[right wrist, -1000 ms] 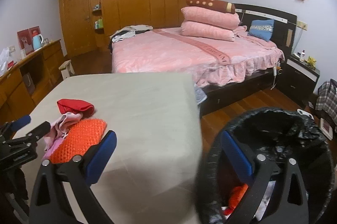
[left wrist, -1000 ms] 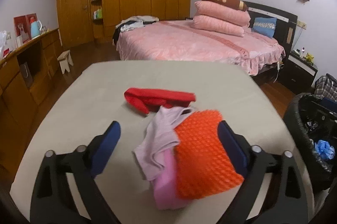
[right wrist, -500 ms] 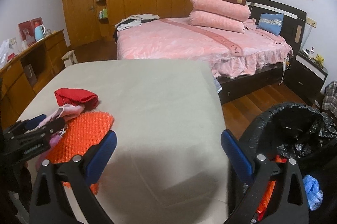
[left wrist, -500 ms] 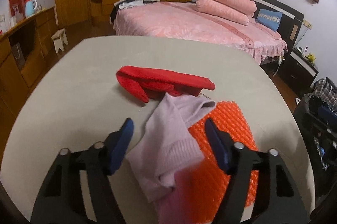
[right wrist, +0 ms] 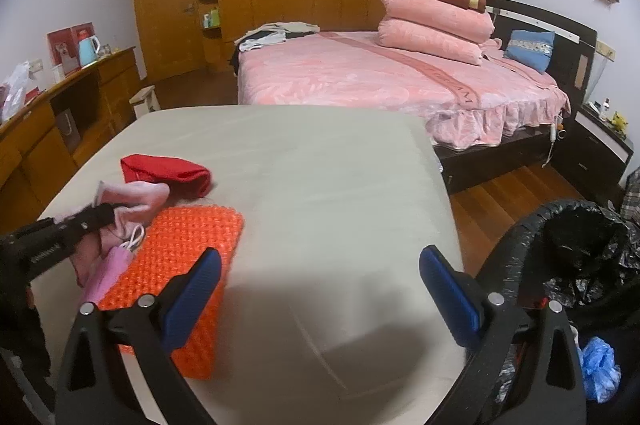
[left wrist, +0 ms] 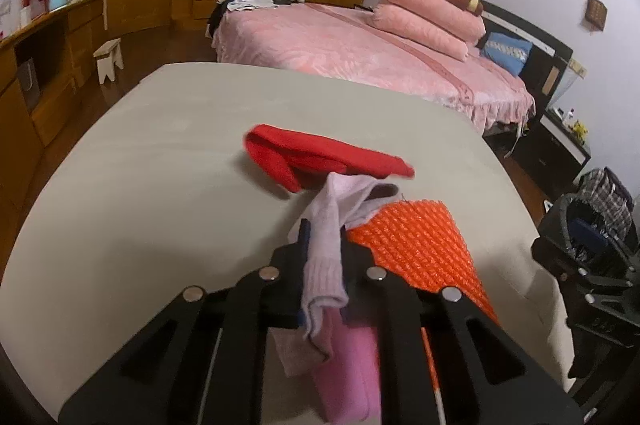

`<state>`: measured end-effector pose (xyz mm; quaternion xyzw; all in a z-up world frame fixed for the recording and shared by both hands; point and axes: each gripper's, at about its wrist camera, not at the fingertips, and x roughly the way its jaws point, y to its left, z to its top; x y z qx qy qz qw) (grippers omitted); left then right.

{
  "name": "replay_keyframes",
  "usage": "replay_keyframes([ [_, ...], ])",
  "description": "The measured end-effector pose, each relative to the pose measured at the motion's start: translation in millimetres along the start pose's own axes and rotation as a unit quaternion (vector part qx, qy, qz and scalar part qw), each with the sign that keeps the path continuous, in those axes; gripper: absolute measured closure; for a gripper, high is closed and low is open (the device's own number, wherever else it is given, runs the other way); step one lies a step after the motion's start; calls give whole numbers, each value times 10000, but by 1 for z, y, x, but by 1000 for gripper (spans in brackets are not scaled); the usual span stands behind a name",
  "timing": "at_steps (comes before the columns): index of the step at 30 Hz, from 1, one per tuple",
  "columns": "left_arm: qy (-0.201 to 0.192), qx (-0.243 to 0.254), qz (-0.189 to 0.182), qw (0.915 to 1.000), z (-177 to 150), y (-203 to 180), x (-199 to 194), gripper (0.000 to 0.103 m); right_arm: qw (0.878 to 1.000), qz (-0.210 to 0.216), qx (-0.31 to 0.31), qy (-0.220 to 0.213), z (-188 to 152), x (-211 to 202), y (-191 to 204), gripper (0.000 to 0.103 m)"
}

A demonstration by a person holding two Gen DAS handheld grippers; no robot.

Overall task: Collect trash
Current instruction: 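Grasp the lavender sock with the left tool while the right tool grasps the orange mesh sheet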

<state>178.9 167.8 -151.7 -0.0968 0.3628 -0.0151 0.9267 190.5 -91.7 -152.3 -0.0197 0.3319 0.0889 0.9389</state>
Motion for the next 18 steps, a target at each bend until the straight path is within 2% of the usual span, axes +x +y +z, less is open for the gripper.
replay_keyframes([
  [8, -14, -258, 173, 9995, -1, 24, -17, 94, 9996, 246, -88, 83, -5, 2, 18, 6],
  [13, 31, -148, 384, 9991, -8, 30, -20, 94, 9987, 438, -189, 188, -9, 5, 37, 9],
  [18, 48, -181, 409, 9990, -13, 34, -21, 94, 9979, 544, -232, 262, -12, 7, 50, 12],
])
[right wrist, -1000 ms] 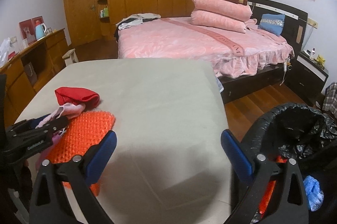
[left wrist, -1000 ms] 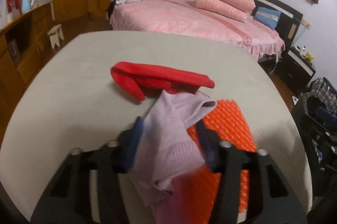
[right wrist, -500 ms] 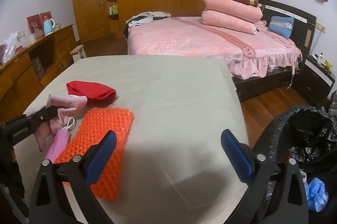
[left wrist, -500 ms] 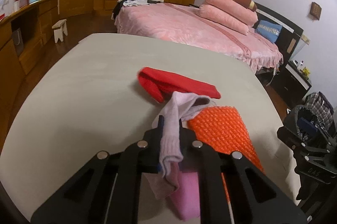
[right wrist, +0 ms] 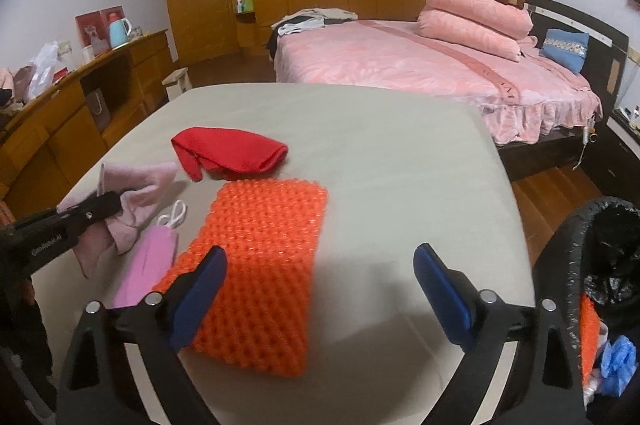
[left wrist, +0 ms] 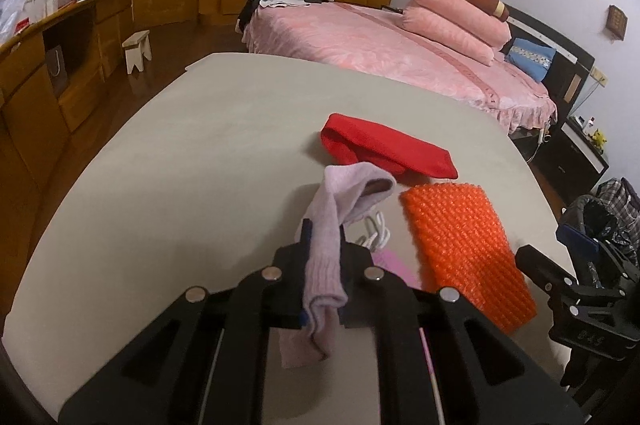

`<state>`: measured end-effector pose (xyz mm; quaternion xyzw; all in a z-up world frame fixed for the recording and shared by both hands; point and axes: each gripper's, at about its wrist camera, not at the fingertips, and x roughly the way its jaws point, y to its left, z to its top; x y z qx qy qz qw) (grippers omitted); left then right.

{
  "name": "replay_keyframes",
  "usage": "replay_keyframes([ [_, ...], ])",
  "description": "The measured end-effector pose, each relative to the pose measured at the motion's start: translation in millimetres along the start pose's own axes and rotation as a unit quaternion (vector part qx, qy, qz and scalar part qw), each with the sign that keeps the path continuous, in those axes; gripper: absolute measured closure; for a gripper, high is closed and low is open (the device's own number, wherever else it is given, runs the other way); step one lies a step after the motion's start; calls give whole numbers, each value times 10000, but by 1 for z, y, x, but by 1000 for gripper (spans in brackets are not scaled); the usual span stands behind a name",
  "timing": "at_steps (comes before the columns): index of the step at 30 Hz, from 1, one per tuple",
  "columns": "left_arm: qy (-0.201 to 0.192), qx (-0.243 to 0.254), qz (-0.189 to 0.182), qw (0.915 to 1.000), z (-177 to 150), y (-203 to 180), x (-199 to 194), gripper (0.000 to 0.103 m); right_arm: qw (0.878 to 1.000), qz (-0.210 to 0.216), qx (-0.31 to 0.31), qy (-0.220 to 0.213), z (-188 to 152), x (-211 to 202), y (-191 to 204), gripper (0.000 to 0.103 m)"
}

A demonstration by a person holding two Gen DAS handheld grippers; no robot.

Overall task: Collect trash
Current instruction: 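Grasp the lavender sock with the left tool while the right tool grasps the orange mesh sheet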

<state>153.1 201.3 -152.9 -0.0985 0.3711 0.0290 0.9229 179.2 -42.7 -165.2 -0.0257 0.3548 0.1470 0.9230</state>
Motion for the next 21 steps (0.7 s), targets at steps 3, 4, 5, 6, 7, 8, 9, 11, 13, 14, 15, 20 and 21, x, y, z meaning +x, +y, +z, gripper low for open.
replay_keyframes([
  [3, 23, -24, -12, 10000, -2, 2, 0, 94, 9999, 63, -37, 71, -2, 2, 5, 13],
  [4, 32, -26, -11, 10000, -3, 2, 0, 94, 9999, 80, -54, 88, -2, 3, 7, 14],
  [5, 35, -24, -3, 10000, -3, 2, 0, 94, 9999, 106, -75, 114, -3, 4, 10, 15],
  [6, 34, -19, 0, 10000, -4, 2, 0, 94, 9997, 135, -112, 142, -4, 5, 13, 16],
  [7, 28, -3, 8, 10000, -4, 2, 0, 94, 9996, 130, -186, 182, -5, 6, 16, 18],
  [8, 23, 14, 16, 10000, -5, 2, 0, 94, 9995, 114, -224, 208, -5, 7, 18, 22],
  [9, 17, 31, 19, 10000, -7, 1, 0, 94, 9993, 110, -268, 245, -6, 9, 20, 24],
  [11, 8, 39, 13, 10000, -7, 1, 0, 94, 9989, 110, -292, 352, -8, 13, 22, 30],
  [13, 1, 42, 17, 10000, -6, 1, 0, 94, 9983, 145, -313, 462, -10, 16, 24, 38],
  [14, 0, 44, 17, 10000, -6, 2, 1, 94, 9980, 175, -330, 504, -11, 18, 26, 44],
  [15, -1, 41, 14, 10000, -6, 2, 1, 94, 9978, 209, -346, 533, -11, 18, 26, 47],
  [20, 1, 39, 17, 10000, -6, 2, 0, 94, 9970, 338, -478, 497, -13, 16, 30, 83],
  [21, -1, 41, 15, 10000, -6, 2, 1, 94, 9971, 333, -489, 470, -13, 15, 31, 85],
])
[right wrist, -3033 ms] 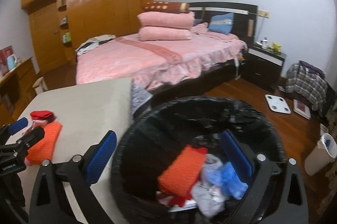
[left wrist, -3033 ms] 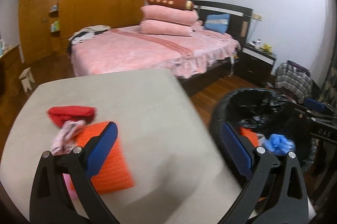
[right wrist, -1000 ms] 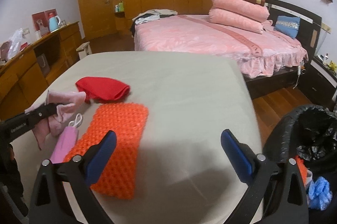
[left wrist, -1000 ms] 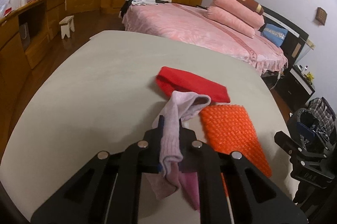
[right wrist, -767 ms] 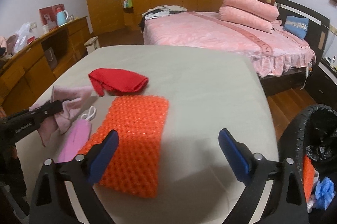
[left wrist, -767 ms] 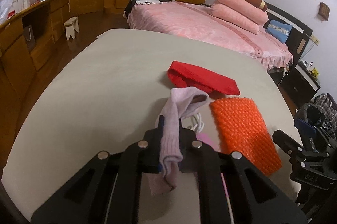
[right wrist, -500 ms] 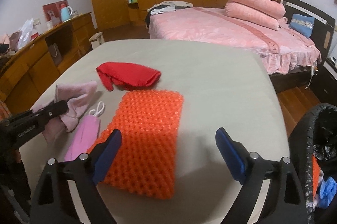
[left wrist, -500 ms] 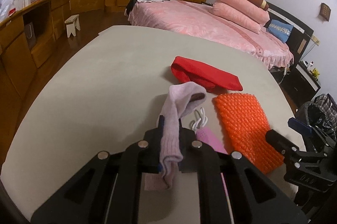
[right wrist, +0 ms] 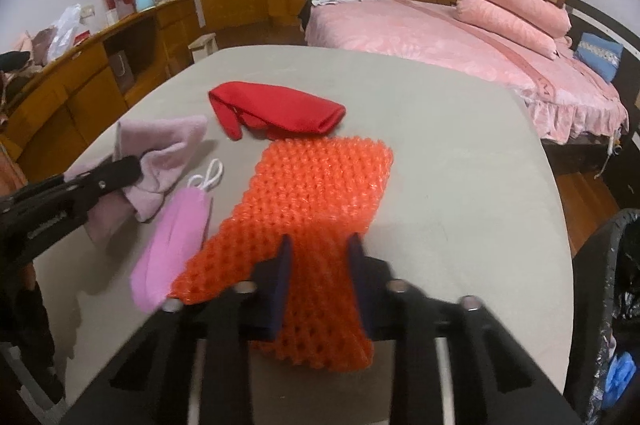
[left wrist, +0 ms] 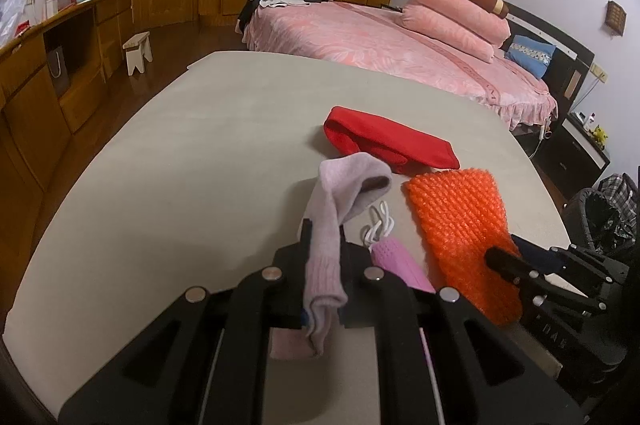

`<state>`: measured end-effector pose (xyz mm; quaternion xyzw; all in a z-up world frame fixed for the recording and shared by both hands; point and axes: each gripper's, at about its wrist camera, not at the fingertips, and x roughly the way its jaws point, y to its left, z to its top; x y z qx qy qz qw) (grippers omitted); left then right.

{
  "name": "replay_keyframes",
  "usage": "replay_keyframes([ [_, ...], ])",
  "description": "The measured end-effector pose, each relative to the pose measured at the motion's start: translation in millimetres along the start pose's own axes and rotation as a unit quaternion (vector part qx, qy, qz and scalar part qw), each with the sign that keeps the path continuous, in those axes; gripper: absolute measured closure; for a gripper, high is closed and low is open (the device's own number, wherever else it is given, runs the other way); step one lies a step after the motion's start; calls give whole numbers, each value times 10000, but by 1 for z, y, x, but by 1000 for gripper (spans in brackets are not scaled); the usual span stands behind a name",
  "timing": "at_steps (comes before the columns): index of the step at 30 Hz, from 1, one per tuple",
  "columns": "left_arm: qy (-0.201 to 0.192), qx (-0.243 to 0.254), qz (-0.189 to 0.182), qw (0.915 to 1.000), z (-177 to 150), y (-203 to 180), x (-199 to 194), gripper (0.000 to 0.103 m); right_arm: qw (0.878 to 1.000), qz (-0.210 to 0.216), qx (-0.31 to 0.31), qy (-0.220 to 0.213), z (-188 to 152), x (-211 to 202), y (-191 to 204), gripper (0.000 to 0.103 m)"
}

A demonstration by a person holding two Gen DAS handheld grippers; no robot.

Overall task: Collect trash
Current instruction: 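Grasp the lavender sock with the left tool while the right tool grasps the orange mesh sheet, then lift the sock and orange mesh sheet toward the bin with both tools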

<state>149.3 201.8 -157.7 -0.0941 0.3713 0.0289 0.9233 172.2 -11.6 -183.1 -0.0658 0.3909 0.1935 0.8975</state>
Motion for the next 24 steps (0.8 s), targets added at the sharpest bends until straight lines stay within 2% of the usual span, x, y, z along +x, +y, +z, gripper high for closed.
replay_keyframes([
  [7, -48, 49, 17, 10000, 3, -2, -4, 95, 9996, 99, 46, -252, 5, -15, -4, 89],
  [24, -330, 299, -142, 9989, 18, -39, -34, 95, 9971, -68, 327, -688, 20, -65, -27, 89],
])
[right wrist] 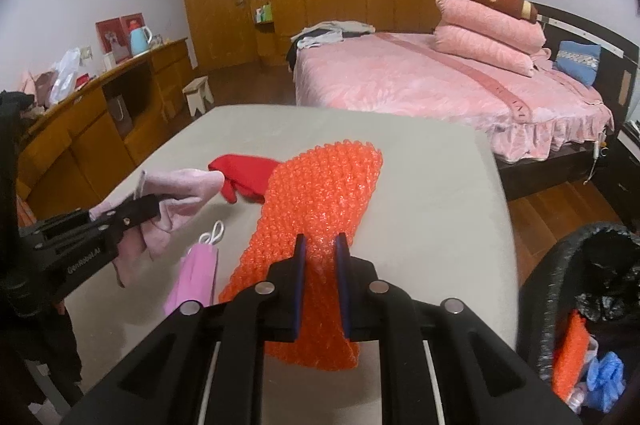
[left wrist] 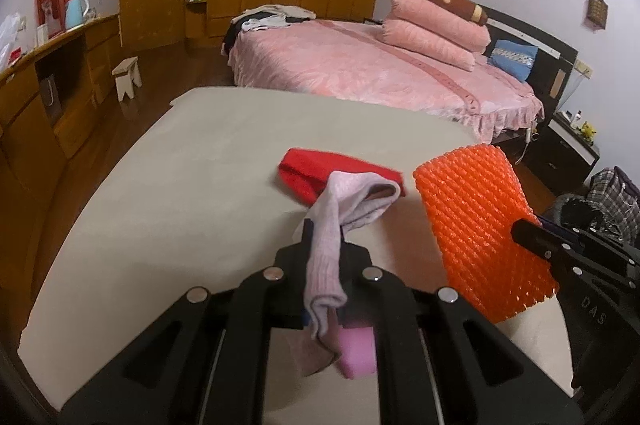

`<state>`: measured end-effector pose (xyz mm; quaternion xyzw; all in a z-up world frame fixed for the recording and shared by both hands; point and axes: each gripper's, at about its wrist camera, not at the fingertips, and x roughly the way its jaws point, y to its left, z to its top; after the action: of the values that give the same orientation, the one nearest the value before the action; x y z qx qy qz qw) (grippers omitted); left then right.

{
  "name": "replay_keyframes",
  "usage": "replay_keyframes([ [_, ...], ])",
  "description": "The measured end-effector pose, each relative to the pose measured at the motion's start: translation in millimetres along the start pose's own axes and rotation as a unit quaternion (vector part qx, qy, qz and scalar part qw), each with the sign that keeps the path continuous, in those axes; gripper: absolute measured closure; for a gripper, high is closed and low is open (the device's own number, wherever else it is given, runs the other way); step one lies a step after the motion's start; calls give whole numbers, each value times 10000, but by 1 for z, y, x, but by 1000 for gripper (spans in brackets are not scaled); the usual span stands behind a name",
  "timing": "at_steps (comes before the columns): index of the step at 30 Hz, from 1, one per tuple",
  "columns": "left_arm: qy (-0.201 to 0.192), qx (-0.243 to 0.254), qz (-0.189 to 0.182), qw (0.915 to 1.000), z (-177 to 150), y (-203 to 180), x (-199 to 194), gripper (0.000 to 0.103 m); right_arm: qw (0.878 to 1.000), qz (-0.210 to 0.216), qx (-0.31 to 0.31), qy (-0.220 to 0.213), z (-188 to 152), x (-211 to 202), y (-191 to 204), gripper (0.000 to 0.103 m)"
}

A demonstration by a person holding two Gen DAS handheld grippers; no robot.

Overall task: Collect trash
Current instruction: 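Lift the sock and orange mesh sheet toward the bin with both tools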

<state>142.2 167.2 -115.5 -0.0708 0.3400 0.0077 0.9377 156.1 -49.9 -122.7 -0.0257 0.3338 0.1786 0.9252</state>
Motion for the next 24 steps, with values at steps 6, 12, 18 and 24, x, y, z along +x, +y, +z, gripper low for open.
replay_keyframes([
  [6, -90, 112, -145, 9998, 8, -19, -6, 95, 9998, -123, 71, -168, 8, -20, -11, 89],
  [12, -202, 253, -307, 9990, 15, -44, -11, 95, 9988, -316, 149, -343, 12, -41, -28, 89],
  [18, -289, 405, -492, 9975, 21, -72, -15, 95, 9968, -528, 310, -504, 14, -60, -52, 89],
  [24, -331, 551, -712, 9954, 22, -100, -18, 95, 9944, -736, 431, -632, 14, -77, -74, 89],
])
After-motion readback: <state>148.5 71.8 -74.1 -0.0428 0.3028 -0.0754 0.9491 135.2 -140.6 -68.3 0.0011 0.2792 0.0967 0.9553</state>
